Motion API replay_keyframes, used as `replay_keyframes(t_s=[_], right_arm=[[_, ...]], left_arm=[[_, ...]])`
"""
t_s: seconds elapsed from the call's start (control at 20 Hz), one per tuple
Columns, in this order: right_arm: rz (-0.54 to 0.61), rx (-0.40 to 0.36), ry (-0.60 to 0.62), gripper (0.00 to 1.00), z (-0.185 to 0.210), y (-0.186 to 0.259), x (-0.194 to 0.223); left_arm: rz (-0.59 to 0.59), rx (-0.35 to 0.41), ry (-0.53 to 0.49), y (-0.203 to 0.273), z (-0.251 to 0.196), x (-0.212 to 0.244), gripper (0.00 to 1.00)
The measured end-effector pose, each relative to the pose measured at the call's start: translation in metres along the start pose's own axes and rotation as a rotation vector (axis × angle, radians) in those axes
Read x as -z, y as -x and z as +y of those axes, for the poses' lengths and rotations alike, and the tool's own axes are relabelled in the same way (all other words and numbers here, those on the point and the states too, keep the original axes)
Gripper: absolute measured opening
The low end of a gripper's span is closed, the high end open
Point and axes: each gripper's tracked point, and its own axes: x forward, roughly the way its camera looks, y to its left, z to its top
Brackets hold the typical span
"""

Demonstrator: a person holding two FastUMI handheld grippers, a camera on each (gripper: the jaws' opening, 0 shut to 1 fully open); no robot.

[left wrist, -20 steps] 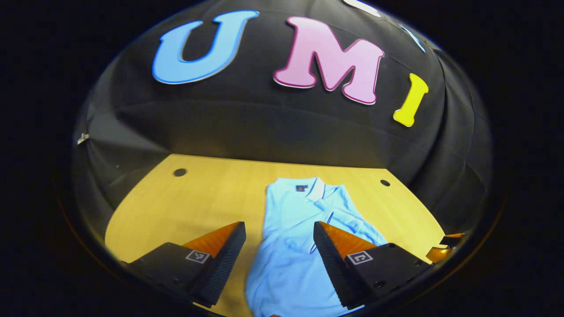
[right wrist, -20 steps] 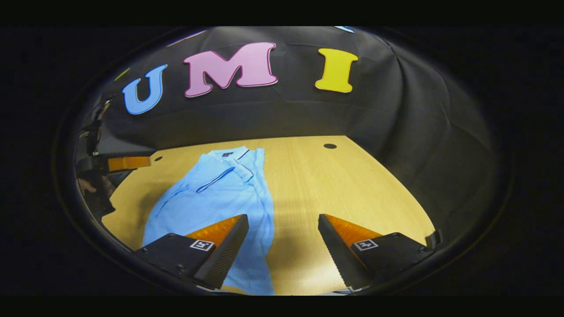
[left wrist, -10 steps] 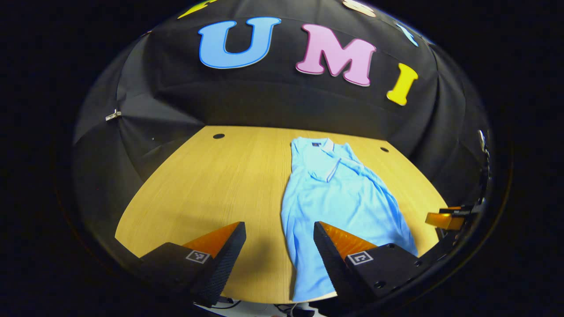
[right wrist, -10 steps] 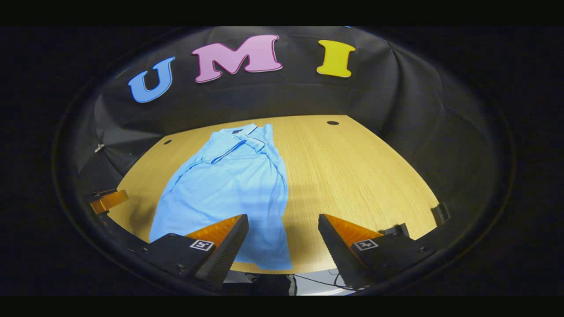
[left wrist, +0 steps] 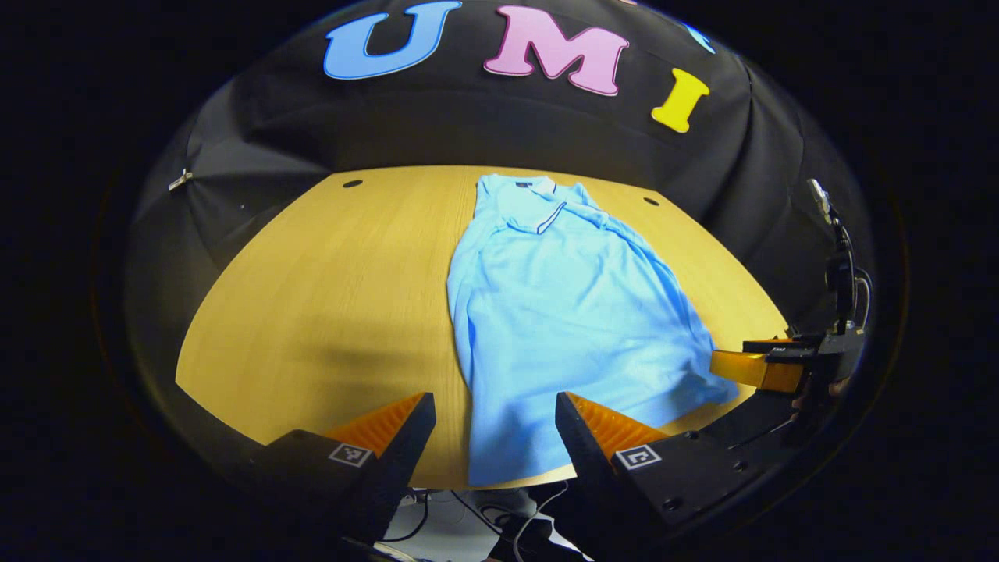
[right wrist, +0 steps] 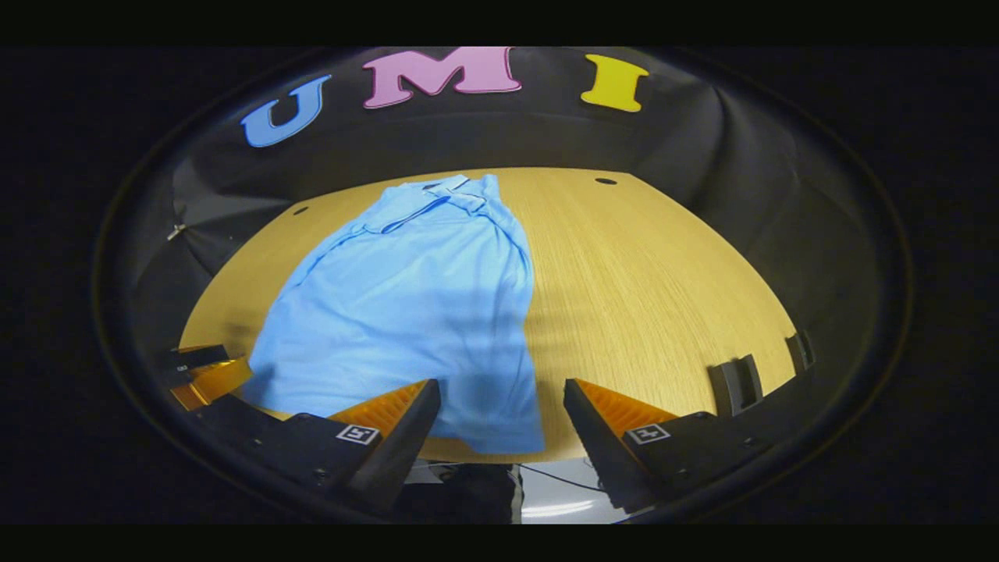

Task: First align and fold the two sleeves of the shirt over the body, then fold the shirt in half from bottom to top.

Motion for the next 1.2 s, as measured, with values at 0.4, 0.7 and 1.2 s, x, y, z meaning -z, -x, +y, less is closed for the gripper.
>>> replay_keyframes(t_s=[0.4, 0.7, 1.2], right_arm=[[0.028, -0.005, 0.020, 0.97, 0.004, -0.020, 0.011], [0.012, -0.057, 0.086, 0.48, 0.027, -0.021, 0.009], [-0.013, -0.176, 0.133, 0.05, 0.031, -0.020, 0.000]], left_arm=[[0.067, -0.070, -0.073, -0.016, -0.019, 0.030, 0.99], [0.023, -0.039, -0.085, -0.024, -0.040, 0.025, 0.69], [0.017, 0.051, -0.020, -0.023, -0.058, 0.007, 0.06]])
